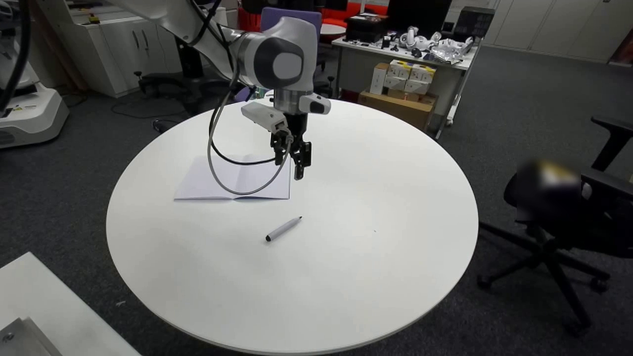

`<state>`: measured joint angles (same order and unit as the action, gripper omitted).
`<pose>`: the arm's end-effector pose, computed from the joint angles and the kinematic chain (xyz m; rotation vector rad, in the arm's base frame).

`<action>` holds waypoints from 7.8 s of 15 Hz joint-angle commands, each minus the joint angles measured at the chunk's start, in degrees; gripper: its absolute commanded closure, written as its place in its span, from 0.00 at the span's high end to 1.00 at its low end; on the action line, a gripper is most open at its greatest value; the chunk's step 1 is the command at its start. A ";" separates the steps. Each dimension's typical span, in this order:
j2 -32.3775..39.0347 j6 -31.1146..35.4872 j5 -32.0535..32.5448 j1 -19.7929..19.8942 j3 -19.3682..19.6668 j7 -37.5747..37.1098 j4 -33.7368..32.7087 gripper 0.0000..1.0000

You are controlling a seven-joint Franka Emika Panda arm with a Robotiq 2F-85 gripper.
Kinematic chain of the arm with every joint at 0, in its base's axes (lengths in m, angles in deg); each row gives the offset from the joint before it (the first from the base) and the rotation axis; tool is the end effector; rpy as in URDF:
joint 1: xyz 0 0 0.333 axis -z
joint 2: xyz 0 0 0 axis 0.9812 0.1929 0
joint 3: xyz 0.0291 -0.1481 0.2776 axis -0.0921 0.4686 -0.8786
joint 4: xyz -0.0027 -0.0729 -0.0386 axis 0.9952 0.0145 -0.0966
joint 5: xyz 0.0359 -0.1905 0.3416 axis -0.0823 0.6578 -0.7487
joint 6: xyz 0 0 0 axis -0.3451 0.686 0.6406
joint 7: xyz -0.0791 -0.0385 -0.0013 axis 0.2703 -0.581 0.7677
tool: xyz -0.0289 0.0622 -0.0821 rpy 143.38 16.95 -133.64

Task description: Put the marker on the book

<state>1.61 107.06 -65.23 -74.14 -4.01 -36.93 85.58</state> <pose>0.6348 -0.1335 0.2698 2.9857 -0.5831 -0.2650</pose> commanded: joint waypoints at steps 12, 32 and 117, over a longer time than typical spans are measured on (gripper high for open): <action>2.90 9.14 0.95 0.32 -0.14 2.12 4.10 1.00; 4.49 25.18 0.71 2.22 0.10 8.74 16.27 1.00; 3.21 -0.13 9.15 -6.71 -12.31 34.59 -6.24 0.07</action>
<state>3.73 110.32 -53.43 -82.98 -14.08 -7.63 81.89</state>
